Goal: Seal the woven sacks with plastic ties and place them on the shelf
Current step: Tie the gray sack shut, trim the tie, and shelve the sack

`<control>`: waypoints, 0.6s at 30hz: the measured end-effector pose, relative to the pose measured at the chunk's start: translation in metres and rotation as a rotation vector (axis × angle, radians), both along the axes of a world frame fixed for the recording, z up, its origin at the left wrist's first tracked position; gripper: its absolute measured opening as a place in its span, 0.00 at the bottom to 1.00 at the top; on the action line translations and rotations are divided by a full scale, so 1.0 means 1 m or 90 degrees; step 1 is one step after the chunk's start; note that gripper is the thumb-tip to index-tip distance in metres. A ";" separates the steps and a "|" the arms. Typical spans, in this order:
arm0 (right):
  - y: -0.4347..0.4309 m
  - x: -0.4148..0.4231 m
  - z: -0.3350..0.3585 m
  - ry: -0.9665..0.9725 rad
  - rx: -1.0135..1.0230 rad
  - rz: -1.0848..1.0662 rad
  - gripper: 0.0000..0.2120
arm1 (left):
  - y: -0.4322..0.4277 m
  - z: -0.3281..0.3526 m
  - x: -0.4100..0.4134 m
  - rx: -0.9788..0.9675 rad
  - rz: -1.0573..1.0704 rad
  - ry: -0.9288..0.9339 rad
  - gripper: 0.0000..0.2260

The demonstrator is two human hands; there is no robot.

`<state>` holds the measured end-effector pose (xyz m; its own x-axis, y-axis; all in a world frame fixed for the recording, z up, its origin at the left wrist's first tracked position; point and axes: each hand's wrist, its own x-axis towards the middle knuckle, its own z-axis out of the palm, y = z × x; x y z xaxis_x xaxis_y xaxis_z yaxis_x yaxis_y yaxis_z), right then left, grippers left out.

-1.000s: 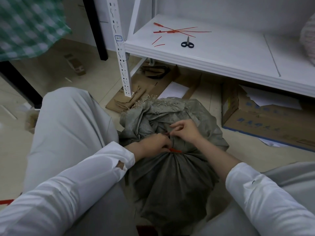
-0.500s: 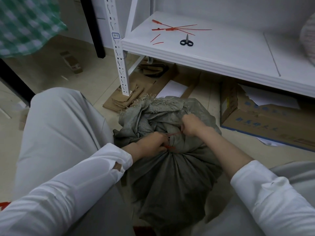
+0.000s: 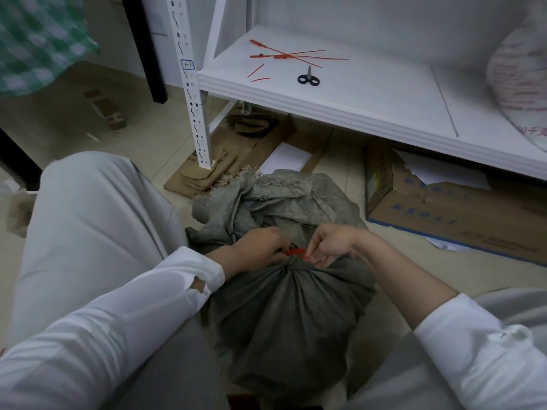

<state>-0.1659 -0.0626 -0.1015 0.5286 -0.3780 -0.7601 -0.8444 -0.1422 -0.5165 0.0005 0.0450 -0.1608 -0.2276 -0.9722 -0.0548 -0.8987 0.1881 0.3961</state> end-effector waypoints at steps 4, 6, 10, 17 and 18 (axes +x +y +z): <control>-0.002 -0.004 -0.007 -0.004 0.054 -0.031 0.08 | 0.002 0.002 -0.003 -0.035 -0.043 -0.015 0.06; -0.005 -0.004 -0.010 -0.010 0.067 -0.032 0.05 | 0.002 0.002 -0.003 -0.040 -0.041 -0.013 0.06; -0.007 -0.002 -0.008 -0.009 0.029 0.013 0.04 | 0.001 0.002 -0.006 -0.049 -0.053 0.007 0.06; -0.012 0.000 -0.017 -0.075 0.071 -0.080 0.05 | 0.001 0.004 -0.005 -0.026 0.035 0.107 0.06; -0.010 0.001 -0.019 -0.084 0.076 -0.097 0.07 | 0.001 0.004 -0.005 -0.026 0.046 0.116 0.06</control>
<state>-0.1651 -0.0726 -0.1205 0.5699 -0.3727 -0.7323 -0.7754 0.0511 -0.6294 -0.0043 0.0462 -0.1567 -0.1601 -0.9869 0.0207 -0.8249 0.1452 0.5463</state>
